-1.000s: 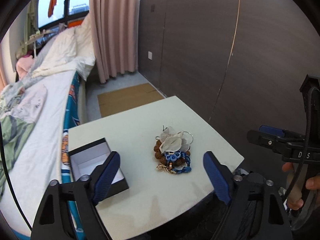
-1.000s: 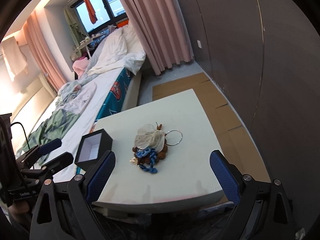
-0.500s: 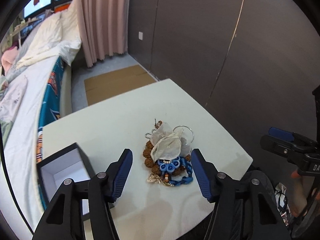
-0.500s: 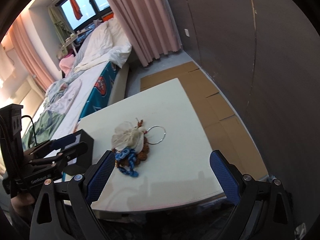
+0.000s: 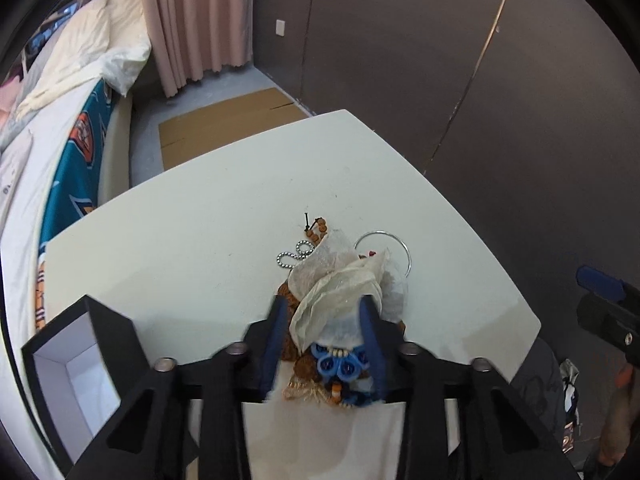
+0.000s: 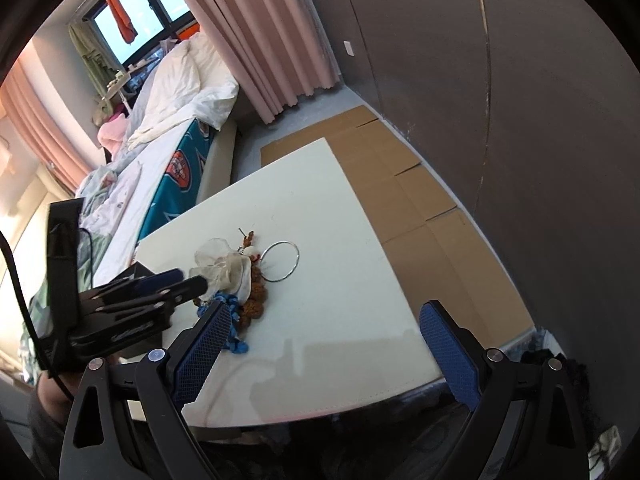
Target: Organize jewelry
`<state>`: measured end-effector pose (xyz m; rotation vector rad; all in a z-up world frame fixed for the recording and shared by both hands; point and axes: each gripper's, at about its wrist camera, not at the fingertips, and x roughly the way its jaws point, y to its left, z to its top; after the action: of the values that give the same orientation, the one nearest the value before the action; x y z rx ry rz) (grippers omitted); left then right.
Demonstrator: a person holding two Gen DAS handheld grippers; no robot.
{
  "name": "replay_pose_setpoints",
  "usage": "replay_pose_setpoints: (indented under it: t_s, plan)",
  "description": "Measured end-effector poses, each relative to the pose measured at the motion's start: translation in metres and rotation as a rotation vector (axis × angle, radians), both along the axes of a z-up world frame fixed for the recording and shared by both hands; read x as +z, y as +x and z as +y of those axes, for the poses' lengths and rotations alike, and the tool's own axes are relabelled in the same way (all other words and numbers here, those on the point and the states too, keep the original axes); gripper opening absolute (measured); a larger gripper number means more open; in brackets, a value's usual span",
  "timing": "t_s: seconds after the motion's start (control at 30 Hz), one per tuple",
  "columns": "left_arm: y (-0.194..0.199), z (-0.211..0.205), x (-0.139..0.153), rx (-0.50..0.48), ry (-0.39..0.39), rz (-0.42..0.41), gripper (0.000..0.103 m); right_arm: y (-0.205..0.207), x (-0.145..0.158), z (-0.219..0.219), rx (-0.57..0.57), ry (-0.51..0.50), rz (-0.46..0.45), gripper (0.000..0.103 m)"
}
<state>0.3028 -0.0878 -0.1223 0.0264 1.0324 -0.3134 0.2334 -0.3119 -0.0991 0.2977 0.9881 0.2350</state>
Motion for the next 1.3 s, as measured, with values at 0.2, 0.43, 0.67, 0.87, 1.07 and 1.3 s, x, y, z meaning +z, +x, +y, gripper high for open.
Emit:
replay_pose_setpoints:
  t_s: [0.2,0.43,0.67,0.87,1.07,1.3]
  plan:
    - [-0.004,0.017,0.008,0.044,-0.046,-0.02,0.0,0.012,-0.003,0.012,0.028,0.016,0.016,0.096]
    - [-0.016,0.043,0.032,0.116,-0.049,-0.072,0.0,0.022,-0.004,0.024,0.072,0.031,0.026,0.096]
    - [-0.028,0.064,0.042,0.172,-0.048,-0.097,0.0,0.028,0.002,0.033,0.109,0.051,0.027,0.096]
    - [-0.041,0.08,0.059,0.212,-0.058,-0.14,0.0,0.038,0.004,0.054,0.18,0.077,0.043,0.076]
    - [-0.057,0.1,0.075,0.246,-0.072,-0.186,0.0,0.062,-0.017,0.087,0.253,0.176,0.172,0.055]
    - [-0.07,0.121,0.088,0.28,-0.097,-0.217,0.0,0.08,-0.038,0.12,0.267,0.18,0.297,0.048]
